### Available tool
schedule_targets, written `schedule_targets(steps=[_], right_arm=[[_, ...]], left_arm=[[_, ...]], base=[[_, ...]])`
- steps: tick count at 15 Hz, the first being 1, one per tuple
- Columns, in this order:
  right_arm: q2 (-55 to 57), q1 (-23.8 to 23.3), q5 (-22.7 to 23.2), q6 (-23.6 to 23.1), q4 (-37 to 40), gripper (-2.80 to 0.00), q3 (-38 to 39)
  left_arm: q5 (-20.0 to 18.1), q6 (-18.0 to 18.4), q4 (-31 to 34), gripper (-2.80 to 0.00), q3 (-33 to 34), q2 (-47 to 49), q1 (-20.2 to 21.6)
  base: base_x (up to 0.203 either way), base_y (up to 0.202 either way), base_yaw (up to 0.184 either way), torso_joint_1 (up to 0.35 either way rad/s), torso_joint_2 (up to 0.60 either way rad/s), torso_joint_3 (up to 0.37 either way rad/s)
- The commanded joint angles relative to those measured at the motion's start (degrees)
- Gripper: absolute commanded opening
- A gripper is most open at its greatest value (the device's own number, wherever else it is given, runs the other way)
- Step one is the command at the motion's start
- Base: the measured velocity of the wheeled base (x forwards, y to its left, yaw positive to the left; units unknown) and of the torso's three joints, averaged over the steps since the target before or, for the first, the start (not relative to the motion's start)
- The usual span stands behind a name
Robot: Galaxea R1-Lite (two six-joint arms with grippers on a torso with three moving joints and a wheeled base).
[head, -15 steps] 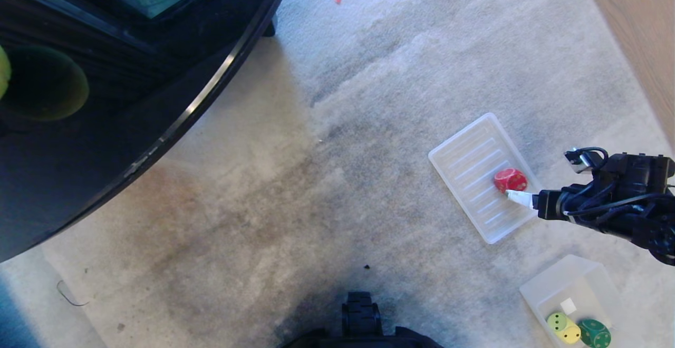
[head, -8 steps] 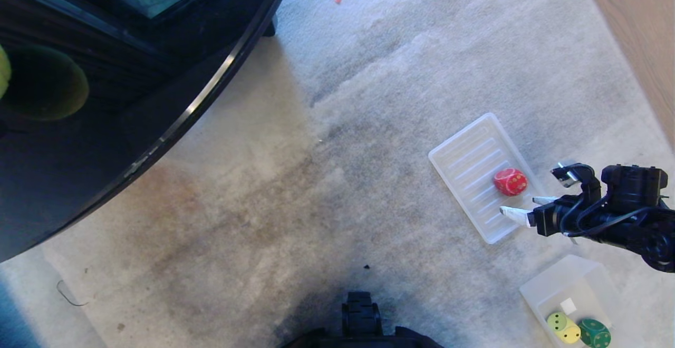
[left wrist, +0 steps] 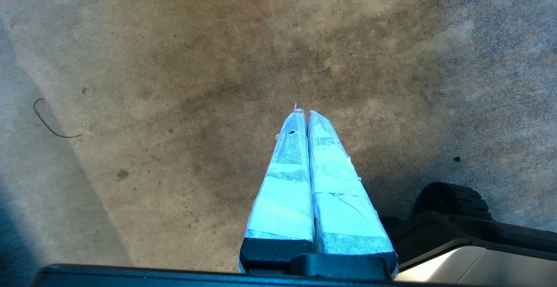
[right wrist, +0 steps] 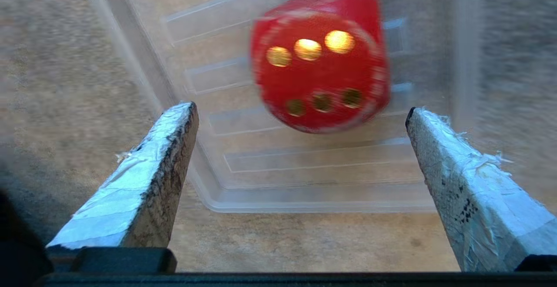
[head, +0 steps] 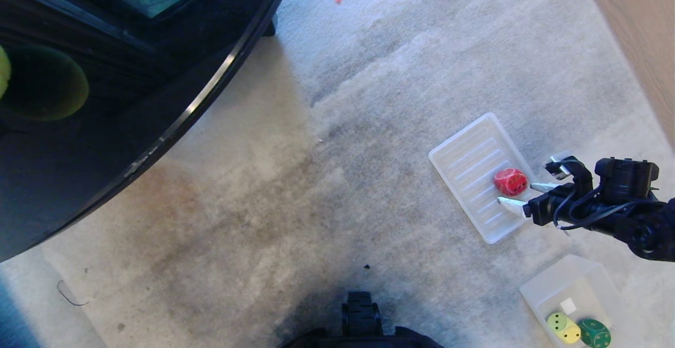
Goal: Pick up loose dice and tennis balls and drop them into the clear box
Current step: Pick up toys out of the box
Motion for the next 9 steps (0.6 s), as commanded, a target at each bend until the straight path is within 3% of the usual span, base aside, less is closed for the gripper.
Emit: schedule_targets(steps=[1,3,4,9], right_arm=[[1.4,0.5,1.0,-0.2,-0.5,0.00,-0.3],[3.4,0.9,2.5,-0.3,-3.8,0.00,-1.4],[4.6,1.2,2.7,-0.6,-6.1,-2.80,-1.8],[6.3,1.3,2.3,-2.1,-7.9,-2.80,-3.3]], left_arm=[[0.0,-0.1,0.0,-2.80,0.0,0.0,0.0],[0.0,-0.1,0.0,-2.80,0.0,0.0,0.0],[0.0,-0.1,0.0,-2.80,0.0,0.0,0.0],[0.1,-0.1,0.0,-2.80,0.0,0.0,0.0]], base=[[0.000,0.000,0.000,0.000,0.00,0.000],[0.000,0.000,0.000,0.000,0.00,0.000],[0.000,0.000,0.000,0.000,0.00,0.000],[0.000,0.000,0.000,0.000,0.00,0.000]])
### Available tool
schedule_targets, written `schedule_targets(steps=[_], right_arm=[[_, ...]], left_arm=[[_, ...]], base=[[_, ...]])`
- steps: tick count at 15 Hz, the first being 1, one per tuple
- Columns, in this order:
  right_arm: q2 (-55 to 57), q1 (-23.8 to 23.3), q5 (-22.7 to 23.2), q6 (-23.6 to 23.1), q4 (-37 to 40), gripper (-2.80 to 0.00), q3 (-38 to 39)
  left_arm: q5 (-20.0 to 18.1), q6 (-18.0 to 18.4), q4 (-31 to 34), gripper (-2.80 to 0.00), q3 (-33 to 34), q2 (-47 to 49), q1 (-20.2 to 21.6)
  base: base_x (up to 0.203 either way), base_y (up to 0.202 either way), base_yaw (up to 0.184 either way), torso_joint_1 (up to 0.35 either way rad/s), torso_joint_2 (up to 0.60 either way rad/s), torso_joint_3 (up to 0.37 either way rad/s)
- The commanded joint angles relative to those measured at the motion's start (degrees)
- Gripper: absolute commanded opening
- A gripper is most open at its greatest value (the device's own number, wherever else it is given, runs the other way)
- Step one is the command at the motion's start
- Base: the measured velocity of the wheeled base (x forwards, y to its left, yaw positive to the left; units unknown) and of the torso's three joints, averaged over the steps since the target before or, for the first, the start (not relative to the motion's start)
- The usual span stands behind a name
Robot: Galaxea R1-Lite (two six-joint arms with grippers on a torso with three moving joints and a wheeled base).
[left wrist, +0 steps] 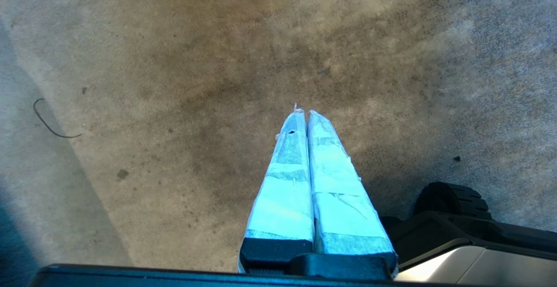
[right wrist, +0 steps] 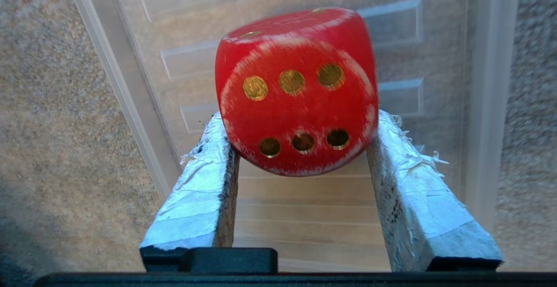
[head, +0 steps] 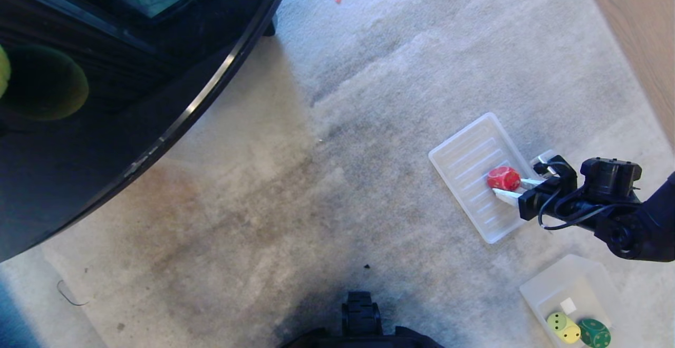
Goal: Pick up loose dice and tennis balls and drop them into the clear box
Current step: Pick up toys out of the box
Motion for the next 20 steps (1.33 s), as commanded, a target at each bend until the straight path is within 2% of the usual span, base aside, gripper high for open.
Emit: schedule_targets(steps=[1,5,6,9,10,12,16,17,18,20], right_arm=[[0.7,0.0,0.1,-0.1,0.7,-2.80,-0.1],[-1.2,-0.4,-0.1,0.1,2.9,-2.80,0.3],[-2.4,-0.5,-1.2,0.0,5.6,-2.80,0.4],[-5.3,-0.6,-13.4,0.3,14.3,-2.80,0.3],[-5.8,-0.4,-16.1,1.5,15.6,-2.80,0.2],[-6.9,0.0,-17.9,2.5,16.0,-2.80,0.1],[-7.5,0.0,-18.4,2.6,16.5,-2.80,1.3],[-7.4,0.0,-18.4,2.6,16.6,-2.26,1.6],[-7.0,0.1,-18.4,2.7,16.6,0.00,2.0],[-5.6,0.4,-18.4,3.4,15.9,0.00,3.0]], left_arm=[[0.0,-0.1,0.0,-2.80,0.0,0.0,0.0],[0.0,-0.1,0.0,-2.80,0.0,0.0,0.0],[0.0,-0.1,0.0,-2.80,0.0,0.0,0.0],[0.0,-0.1,0.0,-2.80,0.0,0.0,0.0],[0.0,-0.1,0.0,-2.80,0.0,0.0,0.0],[0.1,-0.1,0.0,-2.80,0.0,0.0,0.0],[0.0,-0.1,0.0,-2.80,0.0,0.0,0.0],[0.0,-0.1,0.0,-2.80,0.0,0.0,0.0],[0.0,-0.1,0.0,-2.80,0.0,0.0,0.0],[0.0,-0.1,0.0,-2.80,0.0,0.0,0.0]], base=[[0.000,0.000,0.000,0.000,0.00,0.000],[0.000,0.000,0.000,0.000,0.00,0.000],[0.000,0.000,0.000,0.000,0.00,0.000],[0.000,0.000,0.000,0.000,0.00,0.000],[0.000,0.000,0.000,0.000,0.00,0.000],[0.000,0.000,0.000,0.000,0.00,0.000],[0.000,0.000,0.000,0.000,0.00,0.000],[0.000,0.000,0.000,0.000,0.00,0.000],[0.000,0.000,0.000,0.000,0.00,0.000],[0.000,0.000,0.000,0.000,0.00,0.000]])
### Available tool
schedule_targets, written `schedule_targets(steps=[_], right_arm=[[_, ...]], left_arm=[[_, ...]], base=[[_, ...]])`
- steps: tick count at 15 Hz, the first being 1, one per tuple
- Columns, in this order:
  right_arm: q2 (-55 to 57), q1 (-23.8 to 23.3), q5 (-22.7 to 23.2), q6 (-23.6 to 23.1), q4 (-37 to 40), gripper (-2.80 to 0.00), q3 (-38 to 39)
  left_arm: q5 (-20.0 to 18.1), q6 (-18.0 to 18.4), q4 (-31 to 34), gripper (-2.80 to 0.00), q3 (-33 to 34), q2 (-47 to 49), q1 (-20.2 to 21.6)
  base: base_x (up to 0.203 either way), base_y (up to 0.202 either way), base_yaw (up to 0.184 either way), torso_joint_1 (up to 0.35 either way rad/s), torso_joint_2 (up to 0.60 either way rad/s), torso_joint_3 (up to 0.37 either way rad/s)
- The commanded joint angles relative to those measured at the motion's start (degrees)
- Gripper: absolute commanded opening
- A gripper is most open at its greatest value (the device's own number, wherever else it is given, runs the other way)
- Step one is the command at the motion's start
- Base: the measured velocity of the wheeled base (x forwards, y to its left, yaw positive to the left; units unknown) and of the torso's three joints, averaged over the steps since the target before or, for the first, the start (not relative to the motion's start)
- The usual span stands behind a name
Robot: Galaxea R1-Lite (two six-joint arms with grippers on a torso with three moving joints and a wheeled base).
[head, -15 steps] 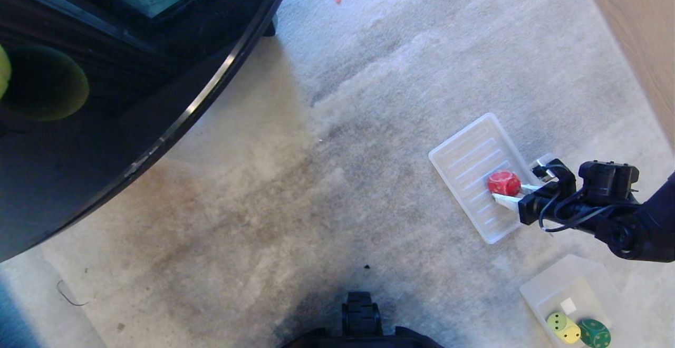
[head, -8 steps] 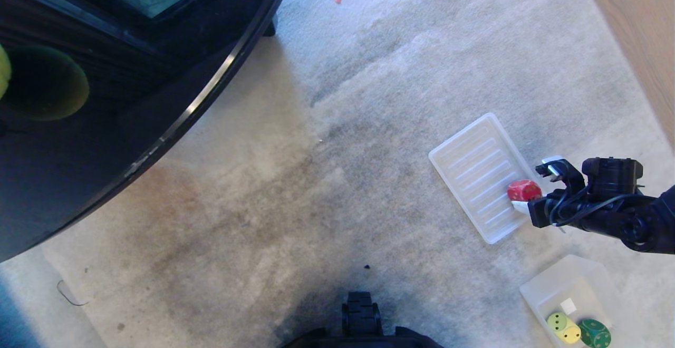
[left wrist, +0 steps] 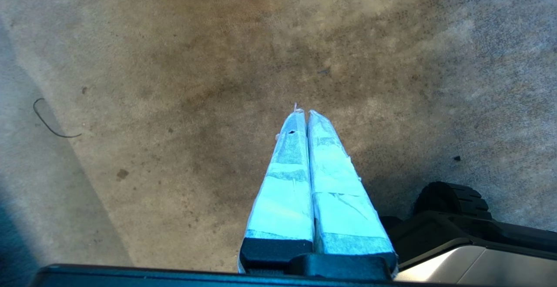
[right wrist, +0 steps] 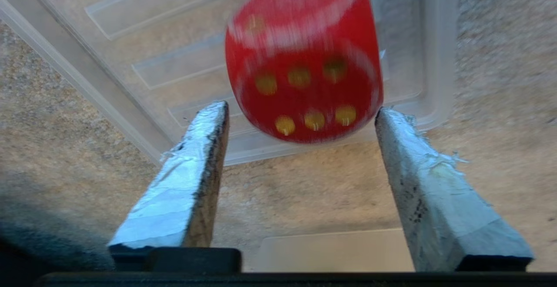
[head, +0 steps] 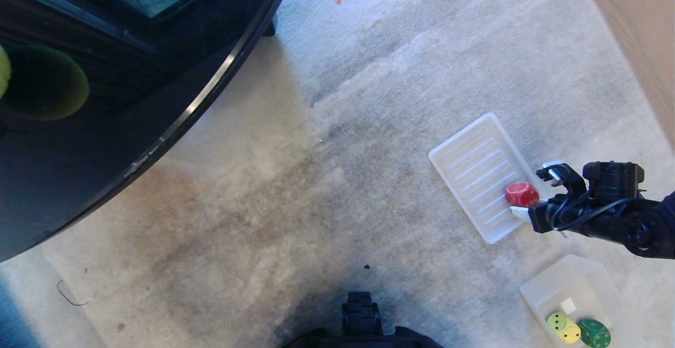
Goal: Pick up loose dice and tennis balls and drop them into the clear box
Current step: Pick up toys out of the box
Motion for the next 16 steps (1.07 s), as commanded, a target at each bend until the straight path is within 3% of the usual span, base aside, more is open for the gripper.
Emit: schedule_targets(steps=[1,3,9,12,16], right_arm=[[1.1,0.1,0.1,1.0,-0.3,0.00,0.3],[1.0,0.3,0.2,3.3,-0.6,0.00,-0.3],[0.8,0.4,0.6,-7.0,-2.1,0.00,-1.1],[1.2,0.5,3.3,-10.3,-3.1,0.00,-1.8],[2.5,0.4,5.2,-11.2,-3.3,0.00,-2.7]], left_arm=[[0.0,-0.1,0.0,-2.80,0.0,0.0,0.0],[0.1,-0.1,0.0,-2.80,0.0,0.0,0.0],[0.0,-0.1,0.0,-2.80,0.0,0.0,0.0],[0.0,-0.1,0.0,-2.80,0.0,0.0,0.0],[0.0,-0.1,0.0,-2.80,0.0,0.0,0.0]], base=[[0.000,0.000,0.000,0.000,0.00,0.000],[0.000,0.000,0.000,0.000,0.00,0.000],[0.000,0.000,0.000,0.000,0.00,0.000],[0.000,0.000,0.000,0.000,0.00,0.000],[0.000,0.000,0.000,0.000,0.00,0.000]])
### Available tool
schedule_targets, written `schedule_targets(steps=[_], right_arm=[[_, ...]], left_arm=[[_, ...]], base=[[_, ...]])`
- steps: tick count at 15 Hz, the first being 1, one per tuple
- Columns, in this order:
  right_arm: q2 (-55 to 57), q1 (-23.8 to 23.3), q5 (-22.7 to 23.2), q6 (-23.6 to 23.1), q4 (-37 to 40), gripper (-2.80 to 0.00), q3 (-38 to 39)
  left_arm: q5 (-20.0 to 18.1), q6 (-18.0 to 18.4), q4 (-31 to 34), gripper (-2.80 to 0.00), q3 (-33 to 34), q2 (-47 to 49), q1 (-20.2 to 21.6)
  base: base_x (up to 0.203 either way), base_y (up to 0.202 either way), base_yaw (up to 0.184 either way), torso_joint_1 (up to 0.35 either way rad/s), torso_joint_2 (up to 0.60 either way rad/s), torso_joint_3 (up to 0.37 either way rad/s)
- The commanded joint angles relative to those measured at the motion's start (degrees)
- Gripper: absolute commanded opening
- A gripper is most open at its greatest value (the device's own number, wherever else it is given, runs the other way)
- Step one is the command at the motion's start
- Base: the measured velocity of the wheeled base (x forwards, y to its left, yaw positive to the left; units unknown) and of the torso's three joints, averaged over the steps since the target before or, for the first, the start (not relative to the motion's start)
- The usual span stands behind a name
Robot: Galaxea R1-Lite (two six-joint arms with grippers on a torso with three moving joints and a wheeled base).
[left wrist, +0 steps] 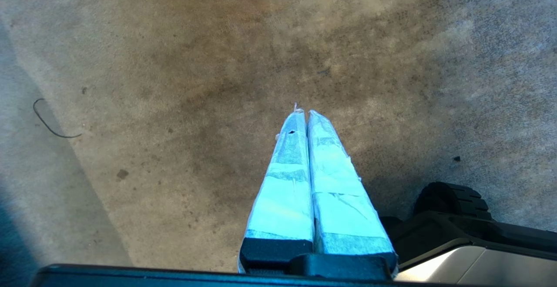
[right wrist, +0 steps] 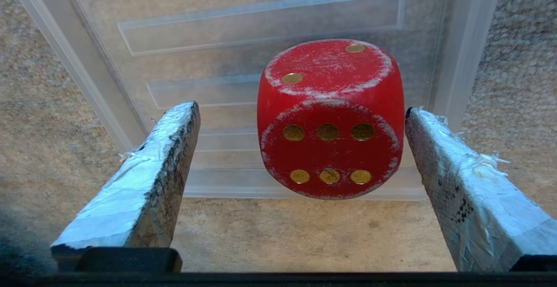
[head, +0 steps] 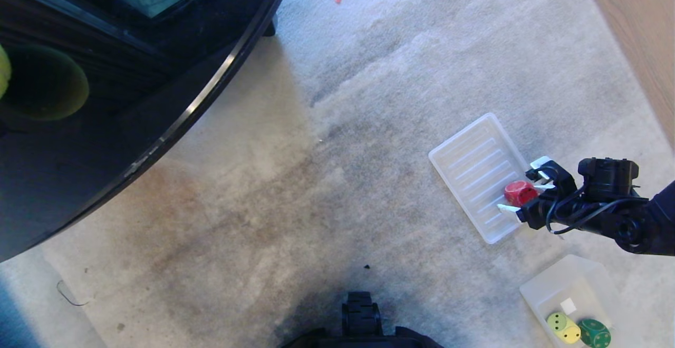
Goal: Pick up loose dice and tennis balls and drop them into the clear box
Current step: Pick up toys out of the box
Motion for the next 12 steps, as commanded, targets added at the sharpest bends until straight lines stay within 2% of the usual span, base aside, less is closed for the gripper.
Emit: schedule_targets(steps=[1,2,3,8,12], right_arm=[[0.8,-0.1,0.1,-0.1,-0.2,0.00,-0.2],[1.1,-0.1,0.1,-0.1,-0.2,-0.54,-0.2],[1.2,0.0,0.1,-0.1,-0.3,-2.80,-0.5],[1.2,-0.3,-0.3,0.2,-0.4,-2.80,-0.5],[-5.7,-1.7,-0.3,2.6,0.5,-2.80,1.9]], left_arm=[[0.1,-0.1,0.0,-2.80,0.0,0.0,0.0],[0.0,-0.1,0.0,-2.80,0.0,0.0,0.0],[0.0,-0.1,0.0,-2.80,0.0,0.0,0.0],[0.0,-0.1,0.0,-2.80,0.0,0.0,0.0],[0.0,-0.1,0.0,-2.80,0.0,0.0,0.0]], base=[[0.000,0.000,0.000,0.000,0.00,0.000],[0.000,0.000,0.000,0.000,0.00,0.000],[0.000,0.000,0.000,0.000,0.00,0.000],[0.000,0.000,0.000,0.000,0.00,0.000],[0.000,0.000,0.000,0.000,0.00,0.000]])
